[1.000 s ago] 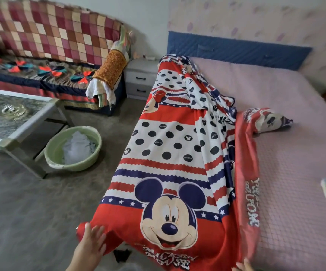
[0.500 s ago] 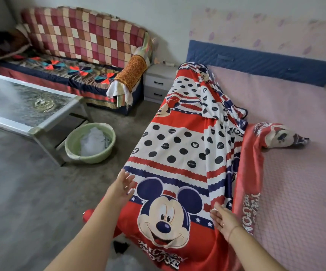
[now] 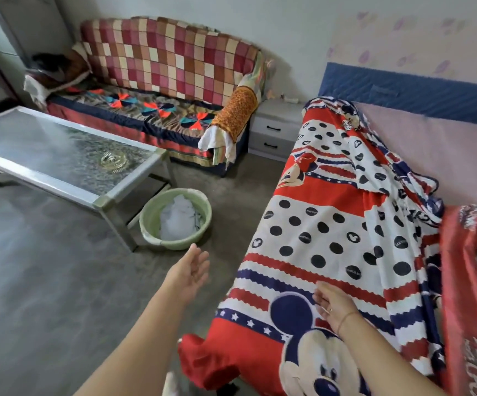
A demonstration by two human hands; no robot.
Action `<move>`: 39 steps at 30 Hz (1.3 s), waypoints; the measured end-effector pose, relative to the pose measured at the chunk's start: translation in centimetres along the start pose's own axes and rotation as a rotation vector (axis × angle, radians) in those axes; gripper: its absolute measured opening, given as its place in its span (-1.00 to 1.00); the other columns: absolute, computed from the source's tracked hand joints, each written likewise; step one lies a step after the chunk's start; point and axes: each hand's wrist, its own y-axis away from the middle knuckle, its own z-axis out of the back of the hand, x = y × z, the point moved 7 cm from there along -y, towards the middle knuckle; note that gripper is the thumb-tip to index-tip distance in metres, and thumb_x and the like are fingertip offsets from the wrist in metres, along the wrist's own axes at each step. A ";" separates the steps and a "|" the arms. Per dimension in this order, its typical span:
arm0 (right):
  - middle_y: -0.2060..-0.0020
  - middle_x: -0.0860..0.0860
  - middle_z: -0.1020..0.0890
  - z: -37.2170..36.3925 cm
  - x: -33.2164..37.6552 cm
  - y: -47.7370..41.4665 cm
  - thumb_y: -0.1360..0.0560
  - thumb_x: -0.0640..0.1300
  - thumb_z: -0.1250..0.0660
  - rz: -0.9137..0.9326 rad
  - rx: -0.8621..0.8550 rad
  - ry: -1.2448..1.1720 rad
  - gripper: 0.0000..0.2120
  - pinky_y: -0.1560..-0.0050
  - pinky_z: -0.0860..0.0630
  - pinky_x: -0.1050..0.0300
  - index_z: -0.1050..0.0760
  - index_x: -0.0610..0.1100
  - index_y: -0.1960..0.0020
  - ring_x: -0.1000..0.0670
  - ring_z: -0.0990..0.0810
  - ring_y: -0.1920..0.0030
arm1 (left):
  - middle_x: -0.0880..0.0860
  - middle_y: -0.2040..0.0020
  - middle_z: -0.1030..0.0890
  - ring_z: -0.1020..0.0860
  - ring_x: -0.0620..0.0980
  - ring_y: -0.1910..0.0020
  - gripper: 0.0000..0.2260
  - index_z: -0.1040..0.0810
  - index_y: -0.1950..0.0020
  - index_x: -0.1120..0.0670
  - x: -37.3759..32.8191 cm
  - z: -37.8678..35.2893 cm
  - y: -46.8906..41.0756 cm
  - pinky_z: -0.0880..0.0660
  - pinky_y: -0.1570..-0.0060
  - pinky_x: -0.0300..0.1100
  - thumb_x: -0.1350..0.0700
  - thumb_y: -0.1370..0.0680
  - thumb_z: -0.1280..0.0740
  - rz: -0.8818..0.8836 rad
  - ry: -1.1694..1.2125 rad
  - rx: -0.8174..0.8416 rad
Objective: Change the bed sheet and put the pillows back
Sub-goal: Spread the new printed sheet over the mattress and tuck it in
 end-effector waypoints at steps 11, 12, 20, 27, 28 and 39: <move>0.33 -0.02 -0.53 -16.4 3.4 -1.7 -0.56 -0.19 -0.28 0.011 -0.145 -0.229 -0.92 0.22 -0.41 0.21 -0.50 -0.11 0.10 0.06 -0.49 0.28 | -0.02 -0.18 -0.59 -0.47 0.02 -0.32 -0.71 -0.48 -0.28 0.04 -16.6 4.3 -10.8 -0.32 -0.34 -0.04 -0.07 -0.63 -0.23 0.046 -0.236 0.138; 0.37 -0.02 -0.51 -16.8 4.0 -2.1 -0.57 -0.19 -0.27 0.021 -0.155 -0.238 -0.92 0.25 -0.37 0.22 -0.48 -0.11 0.11 0.05 -0.46 0.31 | -0.01 -0.20 -0.59 -0.47 0.02 -0.31 -0.68 -0.47 -0.31 0.05 -17.5 3.8 -11.9 -0.33 -0.35 -0.03 -0.07 -0.62 -0.23 0.051 -0.250 0.155; 0.14 -0.01 -0.57 -16.1 9.2 -6.0 -0.56 -0.14 -0.32 0.063 -0.321 -0.324 -0.90 0.21 -0.49 0.22 -0.54 -0.05 -0.06 0.08 -0.55 0.16 | 0.03 -0.28 -0.57 -0.50 0.03 -0.26 -0.66 -0.49 -0.33 0.07 -21.7 -3.2 -18.6 -0.34 -0.26 -0.09 -0.05 -0.62 -0.26 0.131 -0.286 0.310; 0.19 0.00 -0.57 -18.7 16.3 -14.2 -0.57 -0.16 -0.30 0.060 -0.354 -0.435 -0.93 0.25 -0.54 0.26 -0.53 -0.08 -0.03 0.08 -0.56 0.16 | -0.02 -0.15 -0.61 -0.47 0.02 -0.33 -0.75 -0.54 -0.20 0.02 -29.1 -11.3 -28.3 -0.32 -0.30 -0.08 -0.07 -0.62 -0.25 0.095 -0.386 0.356; 0.18 0.00 -0.57 -19.3 17.6 -15.4 -0.58 -0.17 -0.29 0.058 -0.353 -0.449 -0.94 0.20 -0.52 0.24 -0.52 -0.08 -0.03 0.08 -0.56 0.15 | -0.04 -0.09 -0.62 -0.49 0.01 -0.31 -0.80 -0.55 -0.11 0.01 -30.1 -12.7 -29.7 -0.34 -0.28 -0.09 -0.07 -0.61 -0.26 0.098 -0.398 0.354; 0.25 -0.02 -0.56 -23.4 34.3 -26.9 -0.58 -0.15 -0.29 0.154 -0.340 -0.401 -0.95 0.16 -0.47 0.20 -0.53 -0.10 0.02 0.05 -0.52 0.21 | 0.01 -0.23 -0.59 -0.49 0.01 -0.31 -0.63 -0.47 -0.36 0.07 -36.5 -28.7 -41.5 -0.34 -0.30 -0.05 -0.06 -0.61 -0.26 0.140 -0.463 0.471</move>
